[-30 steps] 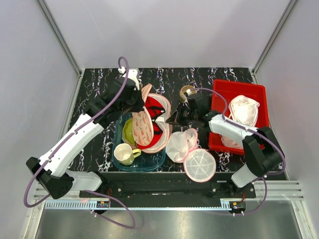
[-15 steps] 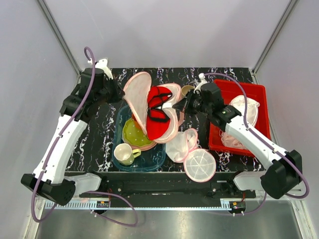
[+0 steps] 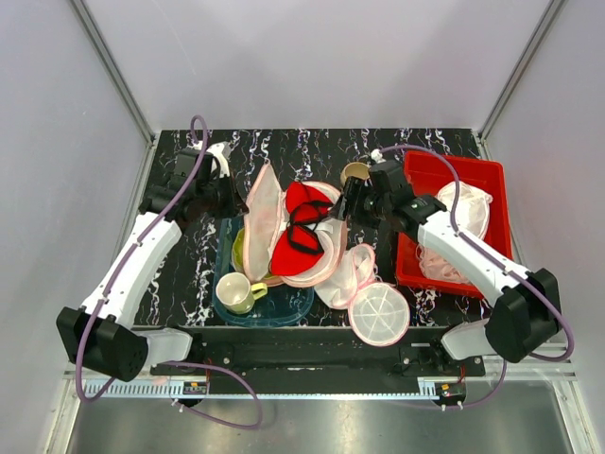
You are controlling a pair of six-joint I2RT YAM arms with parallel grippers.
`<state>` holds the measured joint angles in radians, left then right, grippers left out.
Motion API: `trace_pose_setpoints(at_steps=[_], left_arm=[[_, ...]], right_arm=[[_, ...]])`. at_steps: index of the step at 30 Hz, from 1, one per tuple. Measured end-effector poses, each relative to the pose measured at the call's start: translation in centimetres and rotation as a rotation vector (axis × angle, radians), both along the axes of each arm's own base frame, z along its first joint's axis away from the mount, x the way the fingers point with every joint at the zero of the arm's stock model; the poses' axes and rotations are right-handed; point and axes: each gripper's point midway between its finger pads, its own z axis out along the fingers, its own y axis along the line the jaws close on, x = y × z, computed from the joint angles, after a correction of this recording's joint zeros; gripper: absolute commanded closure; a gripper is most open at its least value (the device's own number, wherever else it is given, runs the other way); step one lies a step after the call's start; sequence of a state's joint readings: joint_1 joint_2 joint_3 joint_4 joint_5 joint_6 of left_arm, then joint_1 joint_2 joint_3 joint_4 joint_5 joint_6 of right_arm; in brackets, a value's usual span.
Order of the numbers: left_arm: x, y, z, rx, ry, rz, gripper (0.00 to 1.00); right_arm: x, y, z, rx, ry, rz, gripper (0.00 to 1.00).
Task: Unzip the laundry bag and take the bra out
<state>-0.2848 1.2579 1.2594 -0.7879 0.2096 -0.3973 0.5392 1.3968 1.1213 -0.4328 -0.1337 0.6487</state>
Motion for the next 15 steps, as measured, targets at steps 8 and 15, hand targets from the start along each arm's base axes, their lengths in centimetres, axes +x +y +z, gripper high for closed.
trace_pose_setpoints(at_steps=[8, 15], left_arm=[[0.5, -0.7, 0.7, -0.034, -0.033, -0.02, 1.0], [0.5, -0.9, 0.9, -0.045, -0.036, -0.029, 1.0]], right_arm=[[2.3, 4.6, 3.0, 0.003, -0.065, 0.083, 0.0], [3.0, 8.6, -1.3, -0.078, 0.02, 0.166, 0.0]])
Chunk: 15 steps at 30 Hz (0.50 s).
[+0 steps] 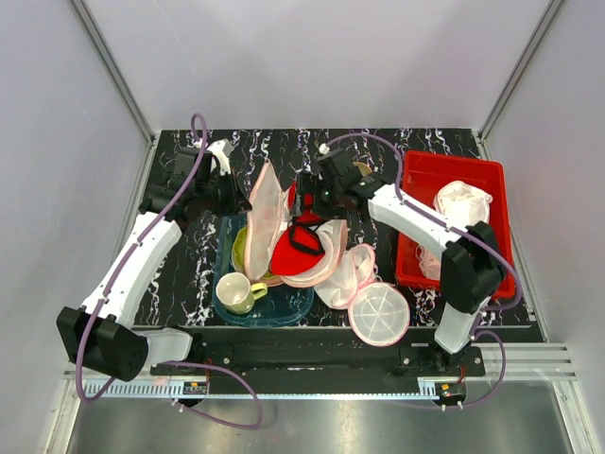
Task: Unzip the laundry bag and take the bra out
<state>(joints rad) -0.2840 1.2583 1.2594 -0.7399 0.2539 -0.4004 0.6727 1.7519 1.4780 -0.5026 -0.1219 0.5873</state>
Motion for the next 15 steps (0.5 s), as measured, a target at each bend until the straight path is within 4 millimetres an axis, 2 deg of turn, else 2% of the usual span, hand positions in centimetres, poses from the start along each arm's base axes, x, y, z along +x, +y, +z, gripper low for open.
trace_pose_setpoints(at_steps=[2, 5, 8, 9, 10, 12, 15], left_arm=[[0.0, -0.1, 0.0, -0.004, 0.0, -0.003, 1.0], [-0.1, -0.3, 0.2, -0.016, 0.001, -0.011, 1.0], [-0.1, -0.5, 0.3, -0.027, -0.001, -0.016, 1.0], [-0.1, -0.5, 0.3, -0.029, 0.0, -0.017, 1.0], [-0.1, -0.6, 0.3, -0.03, 0.0, -0.017, 1.0], [-0.1, -0.6, 0.4, -0.032, -0.002, -0.017, 1.0], [-0.1, -0.6, 0.6, -0.034, -0.009, -0.018, 1.0]], right_arm=[[0.1, 0.0, -1.4, -0.037, 0.027, 0.001, 0.0], [0.6, 0.0, -2.6, -0.089, 0.035, -0.005, 0.14], [0.7, 0.0, -2.9, -0.127, 0.018, -0.001, 0.49], [0.7, 0.0, -3.0, -0.136, 0.014, 0.002, 0.71], [0.7, 0.0, -3.0, -0.143, 0.008, 0.003, 0.83], [0.8, -0.1, -3.0, -0.157, -0.005, 0.004, 1.0], [0.9, -0.6, -2.6, -0.169, -0.019, -0.016, 1.0]])
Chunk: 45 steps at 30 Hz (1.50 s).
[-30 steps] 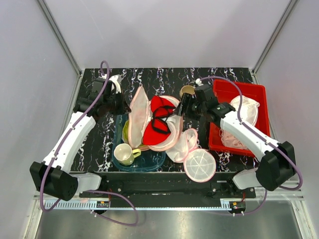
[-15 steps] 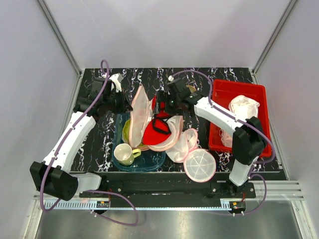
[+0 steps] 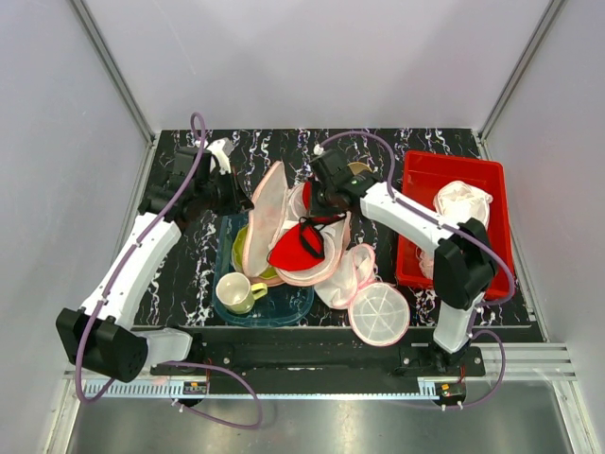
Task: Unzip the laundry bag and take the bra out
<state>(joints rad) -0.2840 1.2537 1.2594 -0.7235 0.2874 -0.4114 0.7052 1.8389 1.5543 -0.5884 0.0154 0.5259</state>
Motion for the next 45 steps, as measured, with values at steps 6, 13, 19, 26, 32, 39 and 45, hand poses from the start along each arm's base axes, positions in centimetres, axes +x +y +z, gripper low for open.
trace_pose_setpoints(at_steps=[6, 13, 19, 26, 32, 39, 45], left_arm=[[-0.1, 0.0, 0.3, -0.003, -0.011, 0.0, 1.0], [-0.2, 0.0, 0.5, -0.005, -0.016, -0.001, 1.0], [-0.3, 0.1, 0.8, -0.007, -0.025, -0.001, 1.0], [-0.3, 0.1, 0.8, -0.008, -0.025, -0.002, 1.0], [-0.4, -0.1, 0.9, -0.017, -0.022, -0.012, 1.0], [0.4, -0.7, 3.9, -0.05, -0.08, -0.019, 1.0], [3.3, -1.4, 12.8, -0.107, -0.281, -0.009, 1.0]], right_arm=[[-0.4, -1.4, 5.1, 0.036, -0.101, -0.028, 1.0], [-1.4, -7.3, 17.8, 0.161, -0.38, -0.144, 1.0], [-0.4, -17.6, 24.1, 0.158, -0.563, -0.396, 1.0], [-0.7, -27.9, 22.8, 0.028, -0.601, -0.665, 1.0], [-2.0, -34.8, 12.1, -0.127, -0.395, -0.853, 0.26], [-1.9, -35.3, 4.3, -0.141, -0.135, -0.845, 0.0], [-1.3, -33.9, 7.2, -0.044, -0.196, -0.804, 0.0]])
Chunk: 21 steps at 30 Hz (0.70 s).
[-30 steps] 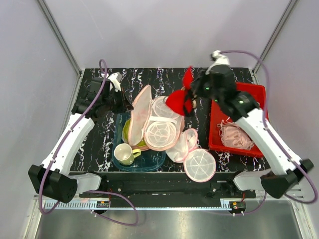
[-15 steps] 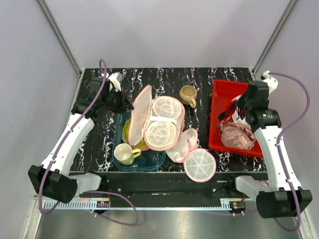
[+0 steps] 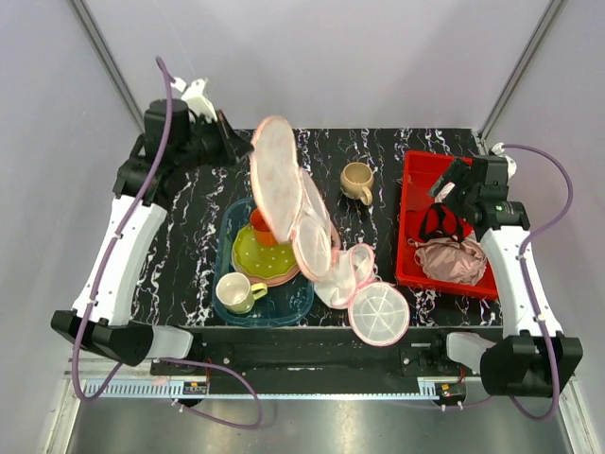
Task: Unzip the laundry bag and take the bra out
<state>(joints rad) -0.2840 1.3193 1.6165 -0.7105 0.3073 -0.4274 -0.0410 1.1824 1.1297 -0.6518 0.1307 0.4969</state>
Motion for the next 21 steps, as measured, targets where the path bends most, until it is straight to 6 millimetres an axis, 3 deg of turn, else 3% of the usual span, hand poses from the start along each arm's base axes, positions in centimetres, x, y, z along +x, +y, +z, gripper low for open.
trace_pose_setpoints(at_steps=[3, 7, 10, 14, 19, 20, 21], left_arm=[[1.7, 0.1, 4.5, -0.025, -0.106, 0.038, 1.0], [4.0, 0.9, 9.0, -0.056, -0.203, 0.108, 1.0], [6.1, 2.4, 11.3, -0.083, -0.249, 0.172, 1.0], [8.7, 5.3, 11.3, -0.088, -0.249, 0.263, 1.0], [11.2, 12.3, 9.0, -0.055, -0.202, 0.433, 1.0], [11.4, 14.4, 8.3, -0.049, -0.194, 0.482, 0.8], [11.6, 16.3, 7.3, -0.039, -0.178, 0.53, 0.48]], right_arm=[[-0.2, 0.5, 2.1, 0.019, -0.066, 0.015, 0.0], [-0.5, 1.0, 3.6, 0.039, -0.121, 0.033, 0.0], [-0.3, 1.4, 4.0, 0.051, -0.14, 0.048, 0.0], [-0.3, 1.7, 4.0, 0.061, -0.141, 0.062, 0.0], [-0.4, 1.9, 3.4, 0.069, -0.13, 0.071, 0.0], [-0.4, 2.0, 3.2, 0.072, -0.125, 0.075, 0.0], [-0.5, 2.1, 2.9, 0.077, -0.12, 0.08, 0.0]])
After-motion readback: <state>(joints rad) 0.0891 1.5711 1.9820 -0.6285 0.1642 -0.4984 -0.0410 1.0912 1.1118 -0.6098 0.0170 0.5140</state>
